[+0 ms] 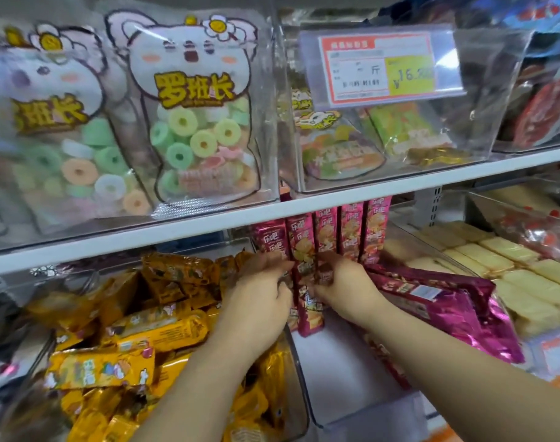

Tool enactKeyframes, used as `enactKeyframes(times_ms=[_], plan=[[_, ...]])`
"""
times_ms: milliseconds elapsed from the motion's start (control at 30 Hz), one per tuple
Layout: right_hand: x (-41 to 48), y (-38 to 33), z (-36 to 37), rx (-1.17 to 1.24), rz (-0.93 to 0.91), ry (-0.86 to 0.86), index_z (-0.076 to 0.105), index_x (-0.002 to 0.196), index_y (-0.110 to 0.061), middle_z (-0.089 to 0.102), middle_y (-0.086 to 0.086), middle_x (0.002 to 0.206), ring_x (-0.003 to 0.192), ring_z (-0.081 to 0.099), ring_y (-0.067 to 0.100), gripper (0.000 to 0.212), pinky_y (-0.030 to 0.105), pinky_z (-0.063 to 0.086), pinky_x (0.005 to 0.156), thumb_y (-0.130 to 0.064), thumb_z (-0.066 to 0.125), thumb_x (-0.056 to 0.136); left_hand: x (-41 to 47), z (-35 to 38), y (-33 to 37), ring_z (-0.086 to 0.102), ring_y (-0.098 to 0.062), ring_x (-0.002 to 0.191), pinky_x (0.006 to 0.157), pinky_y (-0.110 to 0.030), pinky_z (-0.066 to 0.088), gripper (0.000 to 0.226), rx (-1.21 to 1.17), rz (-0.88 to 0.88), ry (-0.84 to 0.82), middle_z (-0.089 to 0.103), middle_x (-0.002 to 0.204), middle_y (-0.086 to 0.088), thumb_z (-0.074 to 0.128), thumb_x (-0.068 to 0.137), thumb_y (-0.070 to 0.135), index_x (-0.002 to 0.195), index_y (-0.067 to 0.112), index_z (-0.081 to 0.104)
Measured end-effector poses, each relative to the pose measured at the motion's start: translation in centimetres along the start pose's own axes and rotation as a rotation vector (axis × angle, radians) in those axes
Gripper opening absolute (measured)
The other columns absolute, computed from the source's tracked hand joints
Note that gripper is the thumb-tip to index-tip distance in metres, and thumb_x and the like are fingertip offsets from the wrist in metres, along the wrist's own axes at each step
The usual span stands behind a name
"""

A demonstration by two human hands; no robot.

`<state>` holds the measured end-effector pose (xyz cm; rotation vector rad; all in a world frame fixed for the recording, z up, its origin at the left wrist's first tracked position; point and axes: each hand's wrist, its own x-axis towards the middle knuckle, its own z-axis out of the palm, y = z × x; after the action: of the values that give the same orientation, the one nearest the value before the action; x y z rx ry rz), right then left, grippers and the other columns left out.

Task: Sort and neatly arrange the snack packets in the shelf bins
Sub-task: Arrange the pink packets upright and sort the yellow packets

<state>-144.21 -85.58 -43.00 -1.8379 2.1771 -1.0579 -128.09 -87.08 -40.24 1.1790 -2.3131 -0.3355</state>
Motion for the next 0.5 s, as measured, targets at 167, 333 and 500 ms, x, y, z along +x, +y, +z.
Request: enactKeyframes(times_ms=[167,333,500], plan=[[-2.0,-1.6,-4.9,-0.160,-0.065,-0.111,0.057,0.124,-0.015,0.064,0.007,0.118,0.112,0.058,0.023,0.044,0.029,0.046,0.092,-0.021,0.068,0.082,-0.6,-0.6,0.3,0.039,-0.010,0.128,0.109,-0.037,0.032,0.035,0.078,0.037,0.065,0.045,0.136,0.013,0.046,0.093,0.022,0.126,0.030,0.056],[-5.6,-1.6,-11.3,-0.494,-0.082,-0.031,0.056,0.115,-0.034,0.065,-0.005,0.112,0.103,0.060,0.020,0.033,0.031,0.050,0.083,-0.047,0.057,0.085,-1.3,-1.2,2.4,0.051,-0.013,0.113,0.099,-0.037,0.041,0.034,0.065,0.075,0.042,0.055,0.126,0.010,0.047,0.093,0.025,0.124,0.035,0.057],[-8.4,0.7,-12.6,-0.749,-0.054,-0.137,0.055,0.112,-0.029,0.059,-0.004,0.116,0.108,0.053,0.019,0.035,0.032,0.039,0.088,-0.050,0.055,0.084,-1.4,-0.7,4.8,0.051,-0.009,0.114,0.097,-0.033,0.042,0.030,0.040,0.146,-0.048,0.056,0.123,0.014,0.050,0.093,0.026,0.120,0.034,0.059]])
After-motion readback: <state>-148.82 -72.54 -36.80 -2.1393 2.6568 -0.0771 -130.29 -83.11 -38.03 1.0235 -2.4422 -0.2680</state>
